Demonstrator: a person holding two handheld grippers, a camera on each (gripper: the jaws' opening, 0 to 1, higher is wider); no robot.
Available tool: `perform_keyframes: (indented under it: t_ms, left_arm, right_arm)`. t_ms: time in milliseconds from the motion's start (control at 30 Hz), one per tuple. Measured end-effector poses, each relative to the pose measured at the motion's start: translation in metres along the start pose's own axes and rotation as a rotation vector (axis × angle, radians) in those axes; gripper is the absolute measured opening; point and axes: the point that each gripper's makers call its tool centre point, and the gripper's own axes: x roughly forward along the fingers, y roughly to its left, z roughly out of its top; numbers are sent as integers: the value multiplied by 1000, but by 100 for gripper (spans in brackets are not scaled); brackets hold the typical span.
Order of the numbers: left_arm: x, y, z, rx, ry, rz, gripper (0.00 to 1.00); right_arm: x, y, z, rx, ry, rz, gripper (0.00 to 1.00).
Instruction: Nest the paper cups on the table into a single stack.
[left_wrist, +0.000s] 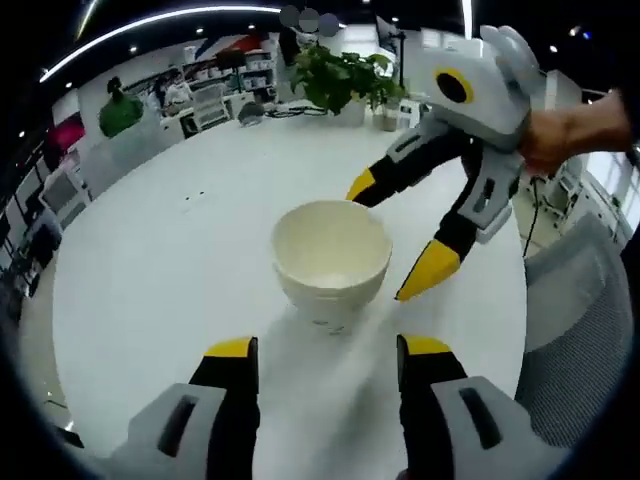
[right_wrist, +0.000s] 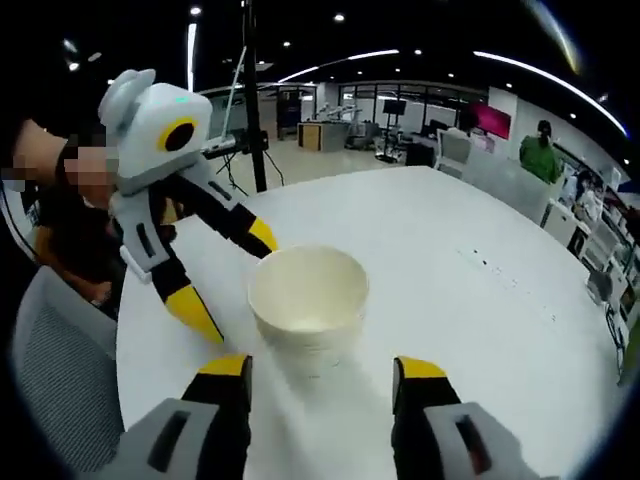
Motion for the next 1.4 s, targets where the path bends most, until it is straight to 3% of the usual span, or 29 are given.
perform_keyframes:
  t_ms: [367,533,633,767,900,1100,1400]
  left_arm:
    - [-40,-2,-29,-146,-66,102,54]
    - [-52,-9,-40,-178,-74,118,55]
    - [-62,-12,-38,-164,-91,140,55]
    - [-72,-5,-37,-201,-146,183,57]
    - [-80,0,-49,-266,-173,221,61]
    - [-87,-6,-64,-293,-165,231,64]
    - [-96,-14,-65,-313,-180,243,65]
  right_arm:
    - [-37,3,-21,189,-61,-115,64]
    - [-47,3,-33,225,-63,-139,66]
    - [-55,4,-34,223,-71,-156,68]
    - [-66,0,-36,235,-102,-186,70]
    - [-79,-5,-48,268,-116,-222,71]
    - [-97,-4,-63,309,-132,-252,74]
    - [-115,-4,-73,397,-191,-310,75]
